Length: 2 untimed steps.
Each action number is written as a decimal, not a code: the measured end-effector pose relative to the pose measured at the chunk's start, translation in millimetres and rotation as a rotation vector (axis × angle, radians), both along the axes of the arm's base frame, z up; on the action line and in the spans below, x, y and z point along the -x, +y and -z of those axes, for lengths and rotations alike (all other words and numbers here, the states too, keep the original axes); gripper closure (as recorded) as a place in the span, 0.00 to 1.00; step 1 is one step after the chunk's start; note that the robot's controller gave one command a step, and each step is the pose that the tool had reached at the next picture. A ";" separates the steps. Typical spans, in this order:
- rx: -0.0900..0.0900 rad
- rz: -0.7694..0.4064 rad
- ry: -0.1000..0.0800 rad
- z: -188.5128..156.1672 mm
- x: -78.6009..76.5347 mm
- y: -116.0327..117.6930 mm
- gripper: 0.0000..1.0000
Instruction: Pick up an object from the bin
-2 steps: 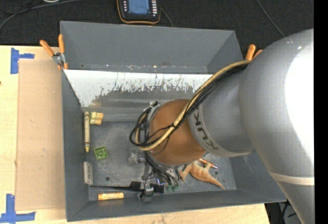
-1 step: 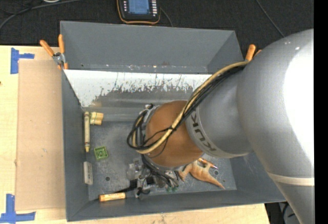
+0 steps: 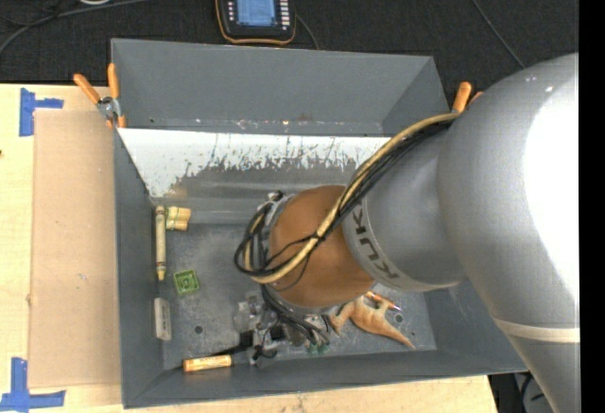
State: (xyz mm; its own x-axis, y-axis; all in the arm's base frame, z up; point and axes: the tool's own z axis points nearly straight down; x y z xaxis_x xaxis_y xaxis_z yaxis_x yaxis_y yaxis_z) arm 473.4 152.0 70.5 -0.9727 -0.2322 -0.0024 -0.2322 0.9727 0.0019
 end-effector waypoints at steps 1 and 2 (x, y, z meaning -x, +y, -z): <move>0.003 0.001 0.008 -24.0 2.5 -0.7 1.00; 0.001 0.001 0.003 -47.1 1.2 0.0 1.00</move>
Offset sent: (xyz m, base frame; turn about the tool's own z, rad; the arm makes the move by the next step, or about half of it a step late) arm -0.0026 -0.0008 0.0533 0.0005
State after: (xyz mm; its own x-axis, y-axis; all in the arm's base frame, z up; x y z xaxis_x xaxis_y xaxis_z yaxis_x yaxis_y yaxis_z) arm 472.2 152.0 117.6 -0.9730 -0.2309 0.0012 -0.2309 0.9730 0.0013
